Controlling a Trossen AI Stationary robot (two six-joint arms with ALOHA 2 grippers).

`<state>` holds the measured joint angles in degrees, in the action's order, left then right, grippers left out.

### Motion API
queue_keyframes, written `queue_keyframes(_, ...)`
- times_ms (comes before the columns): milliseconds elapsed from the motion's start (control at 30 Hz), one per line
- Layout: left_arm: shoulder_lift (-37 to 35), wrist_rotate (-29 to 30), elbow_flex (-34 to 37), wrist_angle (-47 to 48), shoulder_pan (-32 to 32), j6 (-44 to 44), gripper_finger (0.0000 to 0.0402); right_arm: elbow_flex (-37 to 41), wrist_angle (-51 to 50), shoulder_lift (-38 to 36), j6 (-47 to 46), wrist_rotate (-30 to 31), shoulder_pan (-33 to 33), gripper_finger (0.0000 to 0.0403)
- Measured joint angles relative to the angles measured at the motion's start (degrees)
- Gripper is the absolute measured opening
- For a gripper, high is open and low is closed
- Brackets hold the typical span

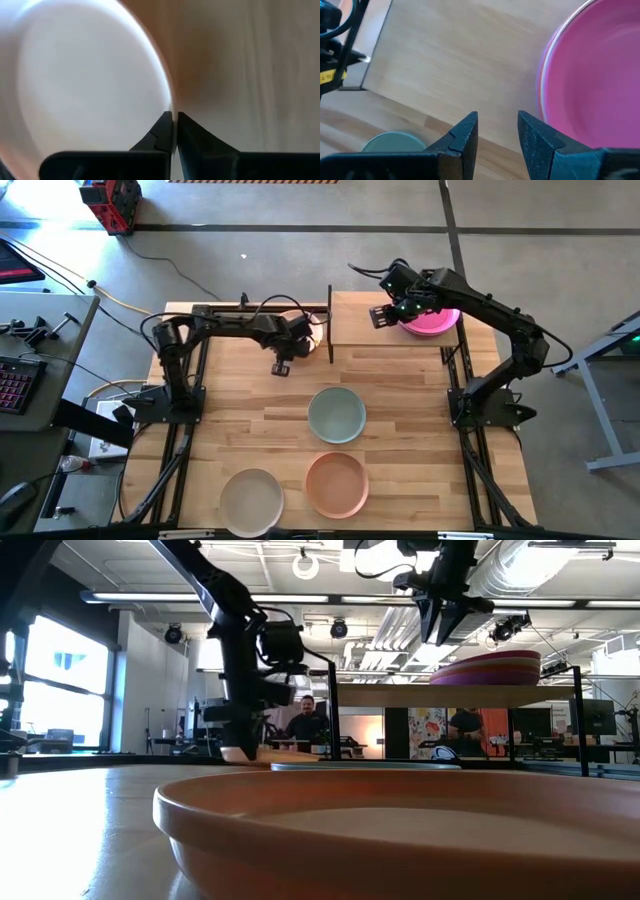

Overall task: Place and stack plates onto a shelf
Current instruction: Put the light orange plate on the shelf

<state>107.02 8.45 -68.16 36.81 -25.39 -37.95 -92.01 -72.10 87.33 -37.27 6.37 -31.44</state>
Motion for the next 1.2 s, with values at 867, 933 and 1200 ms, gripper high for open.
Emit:
queue_keyframes(867,-30.10,22.04,0.01,15.47,14.57,-4.45,0.0001,0.00,30.08,0.04,-4.75,0.73,15.18,0.0117)
queue_keyframes(933,-31.41,23.79,0.00,15.52,17.77,-7.24,0.0001,0.00,32.58,0.04,-4.73,2.13,16.32,0.0117)
queue_keyframes(1200,-32.12,31.35,-0.04,15.57,28.76,-18.13,0.0001,0.00,33.47,0.04,-4.92,4.67,18.00,0.0117)
